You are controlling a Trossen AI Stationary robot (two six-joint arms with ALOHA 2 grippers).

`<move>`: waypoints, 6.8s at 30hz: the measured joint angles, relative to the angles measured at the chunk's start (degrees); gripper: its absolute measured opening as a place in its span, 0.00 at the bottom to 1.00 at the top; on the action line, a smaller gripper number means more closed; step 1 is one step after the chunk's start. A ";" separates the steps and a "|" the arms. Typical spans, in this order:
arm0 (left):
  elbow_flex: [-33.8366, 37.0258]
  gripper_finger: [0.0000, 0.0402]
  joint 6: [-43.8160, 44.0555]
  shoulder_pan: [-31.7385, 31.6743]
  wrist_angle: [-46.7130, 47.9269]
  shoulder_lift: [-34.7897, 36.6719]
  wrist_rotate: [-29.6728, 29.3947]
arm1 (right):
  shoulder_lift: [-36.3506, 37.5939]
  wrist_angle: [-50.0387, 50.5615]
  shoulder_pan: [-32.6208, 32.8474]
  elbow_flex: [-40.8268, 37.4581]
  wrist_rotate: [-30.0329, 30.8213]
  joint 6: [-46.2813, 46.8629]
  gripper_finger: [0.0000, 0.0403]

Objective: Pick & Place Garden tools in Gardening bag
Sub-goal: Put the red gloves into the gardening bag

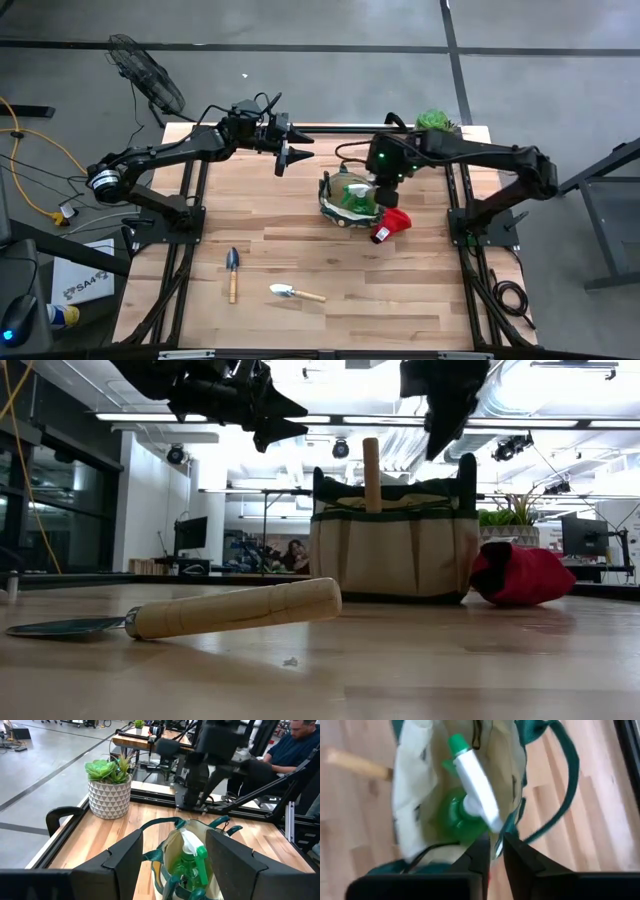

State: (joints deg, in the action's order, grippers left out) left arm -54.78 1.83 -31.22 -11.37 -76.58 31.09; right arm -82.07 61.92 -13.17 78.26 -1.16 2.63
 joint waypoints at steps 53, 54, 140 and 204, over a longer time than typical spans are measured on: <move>0.00 0.53 -0.48 -5.91 12.89 1.86 8.61 | 14.27 -21.47 17.69 -45.26 7.45 29.01 0.48; 0.00 0.53 -0.48 -5.91 12.89 1.86 8.56 | 14.28 -21.89 17.69 -45.55 7.70 29.01 0.48; -0.04 0.53 -9.11 2.09 -10.40 1.84 7.26 | 7.72 -69.54 7.36 -23.02 21.87 20.90 0.01; -0.04 0.09 -9.52 12.02 -1.36 1.29 -16.07 | 18.12 -45.52 6.32 -22.97 26.64 23.05 0.16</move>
State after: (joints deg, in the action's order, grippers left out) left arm -54.83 -7.70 -19.20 -12.73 -75.28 15.02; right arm -63.96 16.40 -6.85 55.29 25.48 25.67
